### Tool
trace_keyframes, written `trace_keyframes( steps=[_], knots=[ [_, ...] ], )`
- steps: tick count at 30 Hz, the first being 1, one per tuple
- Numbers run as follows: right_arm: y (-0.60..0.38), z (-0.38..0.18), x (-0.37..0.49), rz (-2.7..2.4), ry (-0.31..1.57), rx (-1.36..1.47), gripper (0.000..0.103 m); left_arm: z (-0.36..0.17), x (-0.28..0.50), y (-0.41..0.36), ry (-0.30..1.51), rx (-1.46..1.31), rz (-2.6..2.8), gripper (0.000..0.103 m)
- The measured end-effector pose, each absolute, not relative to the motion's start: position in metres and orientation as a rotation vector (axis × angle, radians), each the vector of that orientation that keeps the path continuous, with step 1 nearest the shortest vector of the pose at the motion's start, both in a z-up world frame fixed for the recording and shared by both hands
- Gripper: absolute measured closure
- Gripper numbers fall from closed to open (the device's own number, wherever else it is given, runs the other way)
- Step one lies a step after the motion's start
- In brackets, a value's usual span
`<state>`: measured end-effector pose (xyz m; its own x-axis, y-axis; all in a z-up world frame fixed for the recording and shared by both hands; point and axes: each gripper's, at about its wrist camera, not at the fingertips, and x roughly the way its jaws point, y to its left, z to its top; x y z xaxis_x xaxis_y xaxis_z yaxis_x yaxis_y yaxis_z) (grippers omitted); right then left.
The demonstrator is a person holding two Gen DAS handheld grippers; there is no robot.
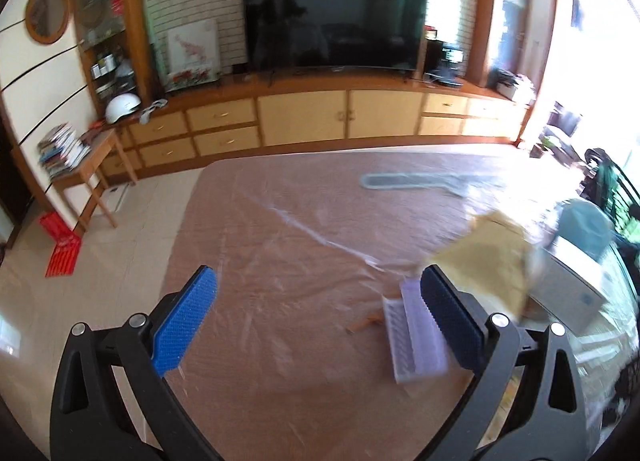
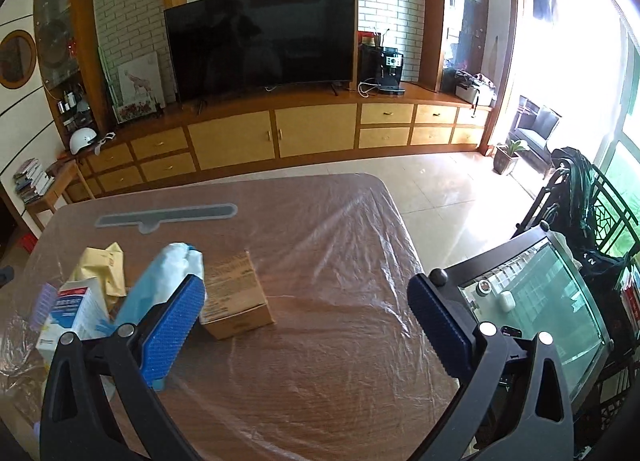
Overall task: Collect trash
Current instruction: 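Grasp the blue drawstring bag with the right tool while the left tool grasps the lavender hair roller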
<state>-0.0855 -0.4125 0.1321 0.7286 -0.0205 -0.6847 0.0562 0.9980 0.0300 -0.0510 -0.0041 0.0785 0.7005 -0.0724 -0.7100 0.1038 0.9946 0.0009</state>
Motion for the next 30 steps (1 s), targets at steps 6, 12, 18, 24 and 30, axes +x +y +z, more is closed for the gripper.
trace_keyframes(
  steps=[6,12,18,24,30],
  knots=[
    [-0.37,0.145,-0.103,0.052,0.732,0.05,0.004,0.08,-0.087,-0.03,0.806,0.06,-0.181,0.001],
    [-0.333,0.13,-0.114,0.094,0.77,0.075,0.004,0.072,-0.091,-0.036,0.848,0.002,-0.161,0.001],
    [-0.325,0.107,-0.111,0.089,0.814,0.125,0.004,0.054,-0.077,-0.045,0.884,0.009,-0.156,0.001],
    [-0.327,0.088,-0.102,0.066,0.853,0.163,0.005,0.041,-0.057,-0.048,0.924,0.027,-0.159,0.001],
    [-0.334,0.075,-0.094,0.071,0.889,0.248,0.014,0.033,-0.047,-0.05,0.952,0.034,-0.169,0.001]
  ],
)
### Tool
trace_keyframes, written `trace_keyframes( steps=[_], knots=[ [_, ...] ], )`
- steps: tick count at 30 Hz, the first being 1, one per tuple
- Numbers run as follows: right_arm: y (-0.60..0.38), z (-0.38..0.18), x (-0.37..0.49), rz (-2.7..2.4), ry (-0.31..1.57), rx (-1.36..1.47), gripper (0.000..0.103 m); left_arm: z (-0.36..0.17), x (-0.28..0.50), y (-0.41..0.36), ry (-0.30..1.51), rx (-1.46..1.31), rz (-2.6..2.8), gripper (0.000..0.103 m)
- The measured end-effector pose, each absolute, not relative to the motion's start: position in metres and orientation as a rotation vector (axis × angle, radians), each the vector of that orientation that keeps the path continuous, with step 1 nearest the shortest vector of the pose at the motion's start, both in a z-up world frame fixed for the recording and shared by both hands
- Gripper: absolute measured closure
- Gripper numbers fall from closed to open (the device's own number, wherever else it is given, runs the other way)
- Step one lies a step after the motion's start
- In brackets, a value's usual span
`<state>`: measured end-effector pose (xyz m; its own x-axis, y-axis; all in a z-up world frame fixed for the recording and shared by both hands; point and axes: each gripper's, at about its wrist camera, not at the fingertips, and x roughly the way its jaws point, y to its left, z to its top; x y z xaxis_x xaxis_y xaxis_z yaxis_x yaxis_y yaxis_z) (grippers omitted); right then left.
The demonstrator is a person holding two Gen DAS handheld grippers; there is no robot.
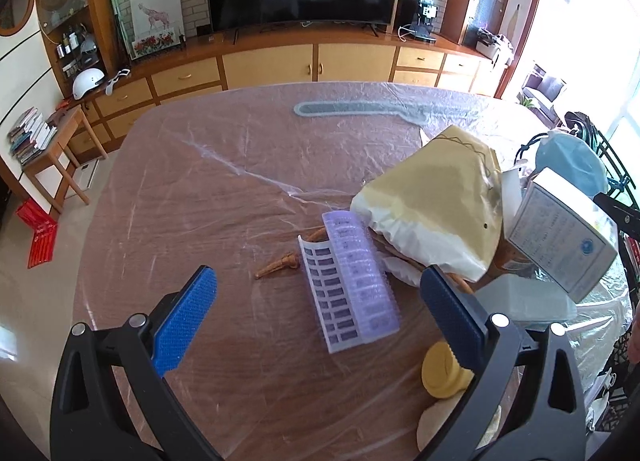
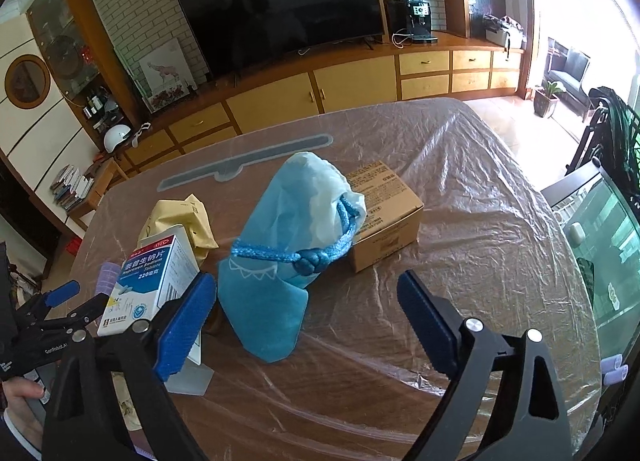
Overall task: Collect trash
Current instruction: 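Grasp the blue drawstring bag with the right tool while the left tool grasps the lavender hair roller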
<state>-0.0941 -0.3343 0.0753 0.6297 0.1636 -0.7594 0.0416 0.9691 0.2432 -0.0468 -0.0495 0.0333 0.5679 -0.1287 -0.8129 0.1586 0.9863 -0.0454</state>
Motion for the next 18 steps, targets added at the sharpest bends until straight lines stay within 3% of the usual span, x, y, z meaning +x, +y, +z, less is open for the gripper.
trace_keyframes(
  steps=[5,12,18],
  knots=[
    [-0.33,0.068,-0.085,0.08,0.903,0.273,0.016,0.031,-0.041,-0.05,0.968,0.018,-0.19,0.003],
    [-0.336,0.053,-0.063,0.109,0.974,0.441,0.021,0.023,-0.034,-0.047,1.017,-0.027,-0.218,0.02],
    [-0.335,0.035,-0.05,0.119,1.041,0.528,0.021,0.022,-0.031,-0.048,1.03,-0.022,-0.231,0.021]
  ],
)
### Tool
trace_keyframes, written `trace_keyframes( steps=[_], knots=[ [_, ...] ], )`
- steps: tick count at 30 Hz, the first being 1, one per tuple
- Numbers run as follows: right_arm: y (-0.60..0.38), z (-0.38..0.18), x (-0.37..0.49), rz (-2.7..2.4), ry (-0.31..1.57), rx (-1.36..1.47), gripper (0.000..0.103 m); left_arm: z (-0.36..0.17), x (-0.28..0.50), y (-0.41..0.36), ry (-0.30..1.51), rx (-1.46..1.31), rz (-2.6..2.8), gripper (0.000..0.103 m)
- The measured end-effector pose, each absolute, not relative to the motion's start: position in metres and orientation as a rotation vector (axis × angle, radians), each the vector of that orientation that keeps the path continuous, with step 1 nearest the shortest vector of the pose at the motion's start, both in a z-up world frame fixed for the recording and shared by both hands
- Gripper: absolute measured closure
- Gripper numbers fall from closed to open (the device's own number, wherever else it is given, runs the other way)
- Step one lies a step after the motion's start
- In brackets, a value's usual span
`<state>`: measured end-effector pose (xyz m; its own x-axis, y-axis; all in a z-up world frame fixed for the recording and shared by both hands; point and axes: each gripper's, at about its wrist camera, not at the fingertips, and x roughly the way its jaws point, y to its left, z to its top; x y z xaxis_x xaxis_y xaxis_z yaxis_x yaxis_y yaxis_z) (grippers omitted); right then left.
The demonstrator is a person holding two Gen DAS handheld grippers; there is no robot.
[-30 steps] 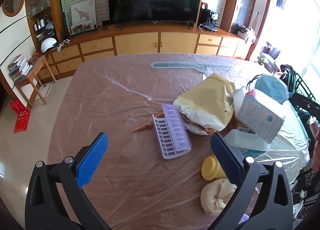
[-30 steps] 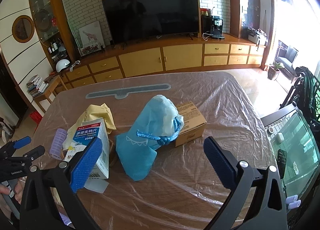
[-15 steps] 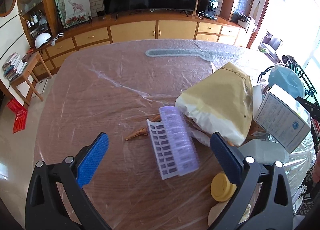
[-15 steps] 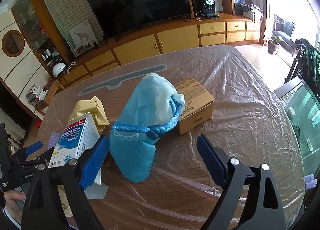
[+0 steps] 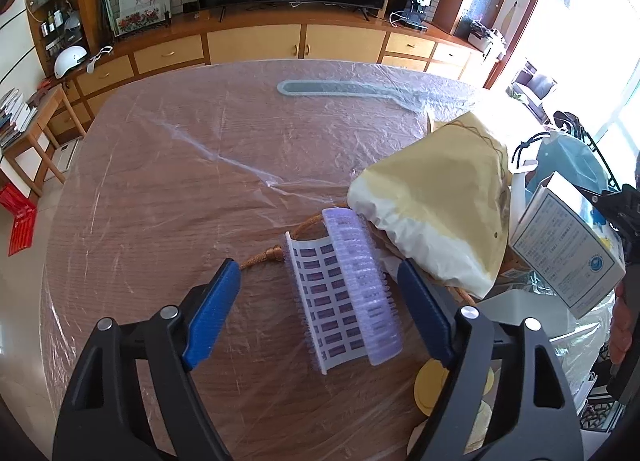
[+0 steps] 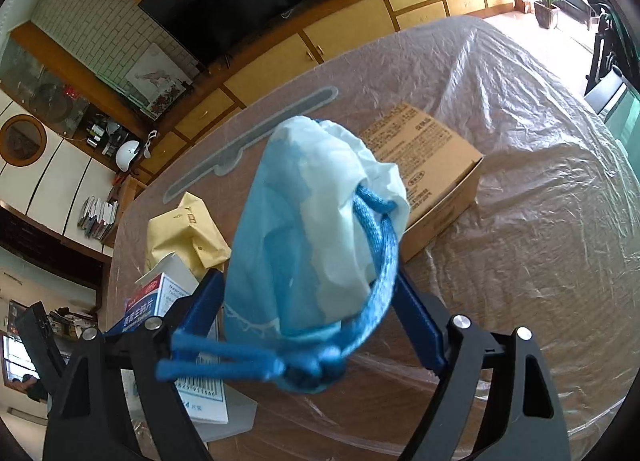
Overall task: Collect trash
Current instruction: 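Grasp the blue drawstring bag with the right tool while the left tool grasps the lavender hair roller, then carry the blue bag and lavender roller with both tools over the black bin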
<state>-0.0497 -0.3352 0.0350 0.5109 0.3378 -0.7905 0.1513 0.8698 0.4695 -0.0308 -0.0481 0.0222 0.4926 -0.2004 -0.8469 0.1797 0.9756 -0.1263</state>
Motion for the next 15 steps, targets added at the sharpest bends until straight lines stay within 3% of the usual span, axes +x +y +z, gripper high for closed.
trace_keyframes(
  steps=[5,7,10,12,15],
  knots=[
    [-0.334,0.028,-0.046,0.12,1.06,0.554,0.021,0.018,-0.027,-0.045,1.06,-0.049,-0.233,0.021],
    [-0.334,0.026,-0.046,0.142,1.061,0.566,0.033,0.017,-0.028,-0.044,1.063,-0.06,-0.238,0.021],
    [-0.334,0.025,-0.045,0.189,1.065,0.606,0.049,0.019,-0.03,-0.041,1.062,-0.058,-0.246,0.036],
    [-0.333,0.026,-0.046,0.214,1.054,0.614,0.054,0.019,-0.032,-0.039,1.066,-0.07,-0.263,0.056],
    [-0.332,0.029,-0.046,0.232,1.04,0.603,0.058,0.02,-0.032,-0.034,1.076,-0.116,-0.277,0.059]
  ],
)
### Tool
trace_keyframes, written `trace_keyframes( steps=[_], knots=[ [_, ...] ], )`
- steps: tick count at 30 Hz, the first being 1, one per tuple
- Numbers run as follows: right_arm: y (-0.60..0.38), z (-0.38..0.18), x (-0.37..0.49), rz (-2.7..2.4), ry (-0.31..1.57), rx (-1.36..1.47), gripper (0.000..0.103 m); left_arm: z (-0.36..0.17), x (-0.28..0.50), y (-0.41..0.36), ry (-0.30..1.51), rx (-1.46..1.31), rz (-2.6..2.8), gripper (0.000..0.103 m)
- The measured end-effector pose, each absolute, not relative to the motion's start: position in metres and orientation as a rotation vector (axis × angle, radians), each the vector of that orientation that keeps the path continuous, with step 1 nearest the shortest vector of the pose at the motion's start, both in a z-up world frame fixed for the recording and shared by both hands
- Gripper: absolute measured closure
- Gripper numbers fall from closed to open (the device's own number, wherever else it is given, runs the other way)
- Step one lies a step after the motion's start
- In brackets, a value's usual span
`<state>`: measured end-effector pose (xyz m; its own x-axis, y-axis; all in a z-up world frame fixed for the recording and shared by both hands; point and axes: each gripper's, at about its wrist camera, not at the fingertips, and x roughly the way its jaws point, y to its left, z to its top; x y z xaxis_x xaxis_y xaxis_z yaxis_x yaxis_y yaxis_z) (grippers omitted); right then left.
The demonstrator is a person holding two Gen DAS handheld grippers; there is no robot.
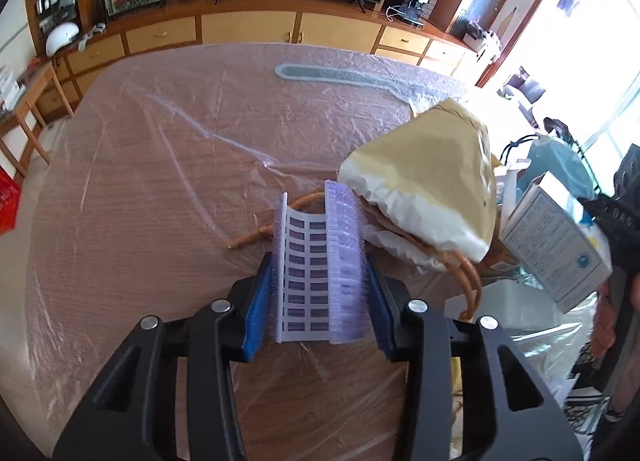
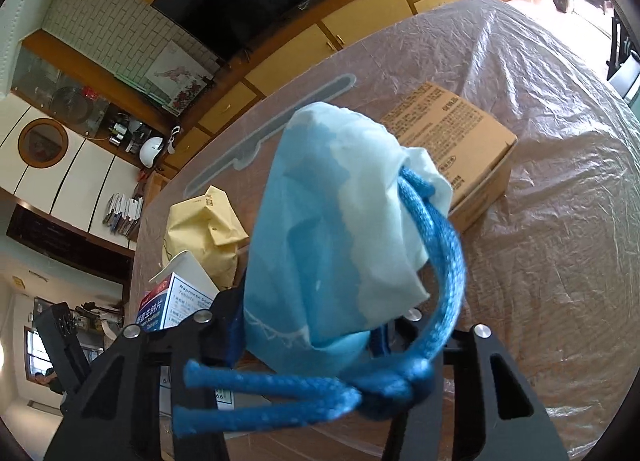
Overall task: Collect trash
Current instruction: 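Carry the blue bag and lavender roller with both tools over the black bin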
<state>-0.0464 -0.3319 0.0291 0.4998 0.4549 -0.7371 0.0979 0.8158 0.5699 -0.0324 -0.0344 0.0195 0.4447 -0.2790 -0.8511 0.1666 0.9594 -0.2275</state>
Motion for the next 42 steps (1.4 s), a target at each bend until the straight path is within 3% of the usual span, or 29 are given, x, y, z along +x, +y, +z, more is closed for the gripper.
trace_keyframes(
  steps=[20,32,42],
  knots=[
    [-0.369,0.097,-0.105,0.288,0.892,0.477,0.062,0.088,-0.096,-0.028,0.852,-0.109,-0.29,0.059],
    [-0.346,0.139,-0.198,0.434,0.876,0.34,0.062,0.098,-0.155,-0.038,0.837,-0.054,-0.349,0.059],
    [-0.298,0.135,-0.269,0.577,0.957,0.206,0.062,0.092,-0.205,-0.052,0.866,0.019,-0.42,0.059]
  ],
)
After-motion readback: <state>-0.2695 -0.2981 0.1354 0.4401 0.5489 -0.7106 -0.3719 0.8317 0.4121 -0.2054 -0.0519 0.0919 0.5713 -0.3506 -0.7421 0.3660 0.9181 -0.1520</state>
